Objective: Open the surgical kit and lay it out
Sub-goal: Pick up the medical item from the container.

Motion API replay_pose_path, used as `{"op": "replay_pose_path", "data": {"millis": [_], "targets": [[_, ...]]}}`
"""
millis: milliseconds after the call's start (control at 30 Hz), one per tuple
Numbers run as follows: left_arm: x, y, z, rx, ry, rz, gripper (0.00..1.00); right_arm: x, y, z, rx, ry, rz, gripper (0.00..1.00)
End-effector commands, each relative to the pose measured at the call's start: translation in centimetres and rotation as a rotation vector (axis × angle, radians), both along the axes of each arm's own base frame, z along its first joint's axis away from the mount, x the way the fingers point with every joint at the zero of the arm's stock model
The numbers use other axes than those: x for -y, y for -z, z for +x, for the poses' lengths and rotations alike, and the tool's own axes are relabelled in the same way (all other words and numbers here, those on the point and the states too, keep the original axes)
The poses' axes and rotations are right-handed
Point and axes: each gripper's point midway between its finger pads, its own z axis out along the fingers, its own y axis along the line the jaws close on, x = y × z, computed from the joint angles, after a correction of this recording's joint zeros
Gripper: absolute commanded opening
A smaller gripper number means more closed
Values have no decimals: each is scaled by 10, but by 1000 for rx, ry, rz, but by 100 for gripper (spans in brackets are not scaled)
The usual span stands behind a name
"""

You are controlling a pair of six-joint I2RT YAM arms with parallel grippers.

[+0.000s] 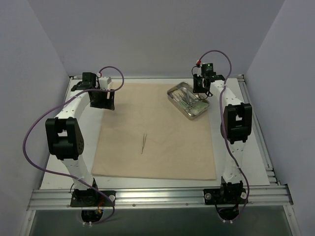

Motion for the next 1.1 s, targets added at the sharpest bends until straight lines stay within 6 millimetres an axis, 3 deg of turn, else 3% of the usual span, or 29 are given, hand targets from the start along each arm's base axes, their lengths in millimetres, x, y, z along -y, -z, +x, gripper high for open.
{"op": "replay_pose_path", "data": {"millis": [0,233,367,667,933,1067], "targets": [[-2,-8,2,17,14,29,82,-21,-19,21,79,-66,28,24],[-2,8,4,-21,15,35,82,-37,5,36,104,-22,54,22],[-2,12,3,-29,22,37,82,-33,17,46,101,49,60,28],[-3,18,0,-38,30,47,82,-34,55,45,42,71,54,26],[-3,22,-2,-50,33,43,82,-32,56,47,52,78,47,11],[-1,22,-1,-47,37,37,82,-34,35,47,88,65,44,10]]}}
